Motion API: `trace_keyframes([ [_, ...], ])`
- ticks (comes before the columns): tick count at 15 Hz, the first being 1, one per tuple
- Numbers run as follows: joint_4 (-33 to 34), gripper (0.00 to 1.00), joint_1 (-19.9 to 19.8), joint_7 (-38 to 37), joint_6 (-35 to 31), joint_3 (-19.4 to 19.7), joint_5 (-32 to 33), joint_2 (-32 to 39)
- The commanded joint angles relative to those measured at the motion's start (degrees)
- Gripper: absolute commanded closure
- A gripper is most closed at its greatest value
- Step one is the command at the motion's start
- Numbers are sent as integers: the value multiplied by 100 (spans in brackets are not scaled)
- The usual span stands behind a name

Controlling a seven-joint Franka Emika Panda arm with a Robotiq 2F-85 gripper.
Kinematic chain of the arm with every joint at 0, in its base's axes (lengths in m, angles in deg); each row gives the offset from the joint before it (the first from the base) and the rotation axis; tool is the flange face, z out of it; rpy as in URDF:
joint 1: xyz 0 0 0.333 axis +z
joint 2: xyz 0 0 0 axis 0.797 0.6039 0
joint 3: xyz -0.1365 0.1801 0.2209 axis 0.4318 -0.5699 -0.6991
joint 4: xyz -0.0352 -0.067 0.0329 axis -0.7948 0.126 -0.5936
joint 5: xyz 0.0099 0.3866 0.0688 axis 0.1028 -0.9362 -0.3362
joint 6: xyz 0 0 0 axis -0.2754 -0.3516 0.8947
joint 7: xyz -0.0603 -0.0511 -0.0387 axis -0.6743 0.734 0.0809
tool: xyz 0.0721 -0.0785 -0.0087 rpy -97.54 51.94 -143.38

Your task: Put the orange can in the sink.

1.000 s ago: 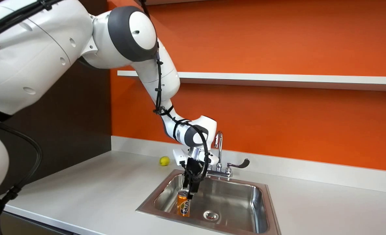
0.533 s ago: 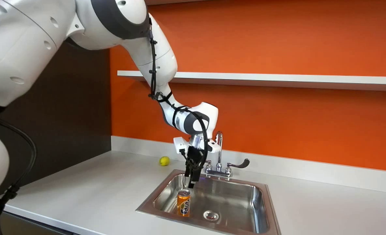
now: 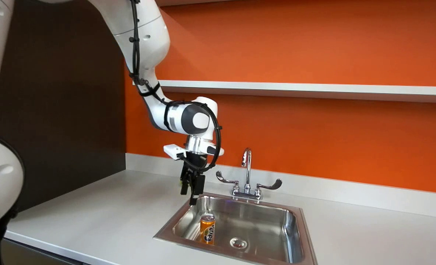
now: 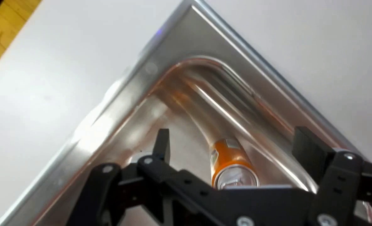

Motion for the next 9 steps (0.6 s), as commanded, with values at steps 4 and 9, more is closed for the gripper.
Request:
trace_keyframes([
  [4, -2046, 0, 321, -366, 96, -529, 666, -2164],
  [9, -2989, 0, 367, -312, 808, -1210, 359, -3563],
])
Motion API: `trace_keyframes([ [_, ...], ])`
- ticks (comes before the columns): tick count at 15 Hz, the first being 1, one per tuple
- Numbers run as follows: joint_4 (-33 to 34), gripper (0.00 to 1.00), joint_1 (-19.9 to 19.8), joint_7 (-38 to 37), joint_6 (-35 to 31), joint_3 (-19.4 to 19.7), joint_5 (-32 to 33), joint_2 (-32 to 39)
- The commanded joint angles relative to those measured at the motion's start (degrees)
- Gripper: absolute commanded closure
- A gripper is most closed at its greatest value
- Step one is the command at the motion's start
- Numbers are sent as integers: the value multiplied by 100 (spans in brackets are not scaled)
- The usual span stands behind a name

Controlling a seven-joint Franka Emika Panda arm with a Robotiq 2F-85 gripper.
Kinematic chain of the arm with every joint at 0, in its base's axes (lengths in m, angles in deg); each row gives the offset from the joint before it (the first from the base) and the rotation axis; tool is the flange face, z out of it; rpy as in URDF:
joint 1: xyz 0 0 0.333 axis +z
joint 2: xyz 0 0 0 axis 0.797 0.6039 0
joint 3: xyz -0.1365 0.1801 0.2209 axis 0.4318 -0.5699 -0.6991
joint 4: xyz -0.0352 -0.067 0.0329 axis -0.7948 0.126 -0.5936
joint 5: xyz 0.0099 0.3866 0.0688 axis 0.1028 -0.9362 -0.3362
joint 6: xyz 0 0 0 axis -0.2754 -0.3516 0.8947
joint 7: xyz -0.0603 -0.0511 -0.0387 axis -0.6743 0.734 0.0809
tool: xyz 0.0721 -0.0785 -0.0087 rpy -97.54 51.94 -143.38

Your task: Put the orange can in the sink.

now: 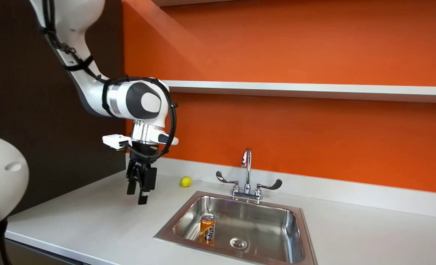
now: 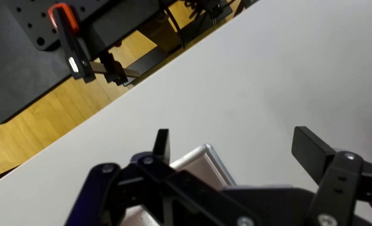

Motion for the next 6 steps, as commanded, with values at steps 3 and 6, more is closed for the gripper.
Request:
trace_keyframes([
  [3, -425, 0, -122, 47, 567, -461, -205, -757],
  [6, -610, 0, -114, 57, 694, -521, -235, -1120],
])
